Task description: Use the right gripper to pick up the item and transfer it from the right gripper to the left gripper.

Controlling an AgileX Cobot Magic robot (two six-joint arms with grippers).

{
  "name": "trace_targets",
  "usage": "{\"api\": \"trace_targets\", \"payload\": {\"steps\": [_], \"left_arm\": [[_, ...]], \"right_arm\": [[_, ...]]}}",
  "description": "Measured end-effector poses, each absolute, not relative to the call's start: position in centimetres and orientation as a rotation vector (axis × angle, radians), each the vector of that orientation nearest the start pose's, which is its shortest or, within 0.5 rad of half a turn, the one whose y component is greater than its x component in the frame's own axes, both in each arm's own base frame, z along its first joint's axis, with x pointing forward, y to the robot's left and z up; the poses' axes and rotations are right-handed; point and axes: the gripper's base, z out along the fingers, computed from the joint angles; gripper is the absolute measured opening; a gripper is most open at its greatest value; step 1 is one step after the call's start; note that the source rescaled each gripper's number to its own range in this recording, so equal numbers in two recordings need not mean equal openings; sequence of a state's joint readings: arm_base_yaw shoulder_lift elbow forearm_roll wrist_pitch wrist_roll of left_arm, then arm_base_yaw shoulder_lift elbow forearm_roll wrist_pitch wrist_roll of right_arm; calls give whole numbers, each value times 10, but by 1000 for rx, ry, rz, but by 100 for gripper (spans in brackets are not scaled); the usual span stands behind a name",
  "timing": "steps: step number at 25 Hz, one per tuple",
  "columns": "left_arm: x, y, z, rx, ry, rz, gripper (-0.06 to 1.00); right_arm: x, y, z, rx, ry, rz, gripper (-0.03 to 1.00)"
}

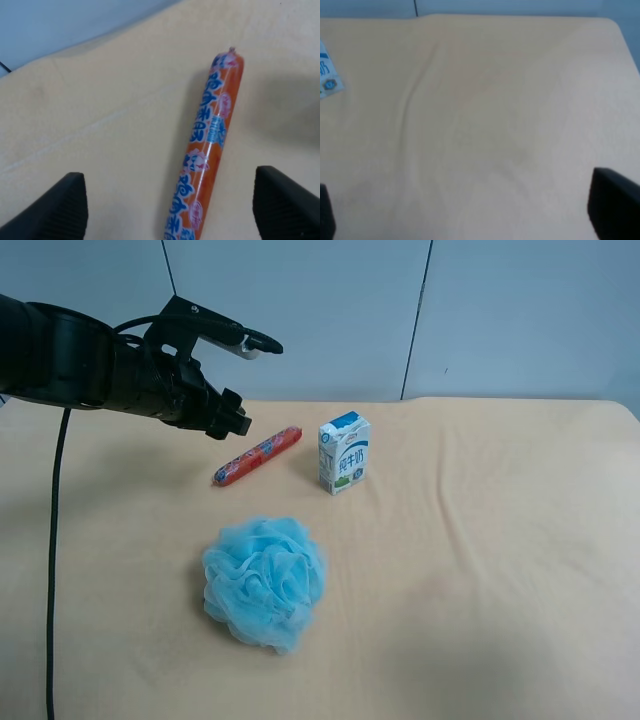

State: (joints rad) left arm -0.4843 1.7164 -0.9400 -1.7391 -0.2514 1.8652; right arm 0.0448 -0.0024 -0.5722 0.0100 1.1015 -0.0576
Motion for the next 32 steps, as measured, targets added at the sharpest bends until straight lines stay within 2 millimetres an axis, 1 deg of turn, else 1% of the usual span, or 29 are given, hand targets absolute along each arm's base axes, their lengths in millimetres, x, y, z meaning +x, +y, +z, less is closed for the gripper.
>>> {"api": "trace_targets", "payload": {"steps": [8,9,10,13,15,18,21,32], "left_arm": [[323,-141,196,534,2213,133,59],[323,-141,196,530,2214,142,62],[323,-140,196,524,2215,149,68],[323,-136,196,501,2219,195,91],[324,-130,197,465,2224,266,97],[324,-122,198,407,2226,393,99],[323,-117,199,382,2225,456,99],[323,-117,200,379,2225,463,99]], "right_arm": [[-16,0,294,-104,2008,4,100],[-16,0,294,-104,2008,4,100],[-16,0,294,-104,2008,4,100],[-16,0,294,-104,2008,4,100],[-16,0,294,-104,2008,4,100],[-16,0,294,-104,2008,4,100],[-16,0,294,-104,2008,4,100],[-16,0,294,-104,2008,4,100]]}}
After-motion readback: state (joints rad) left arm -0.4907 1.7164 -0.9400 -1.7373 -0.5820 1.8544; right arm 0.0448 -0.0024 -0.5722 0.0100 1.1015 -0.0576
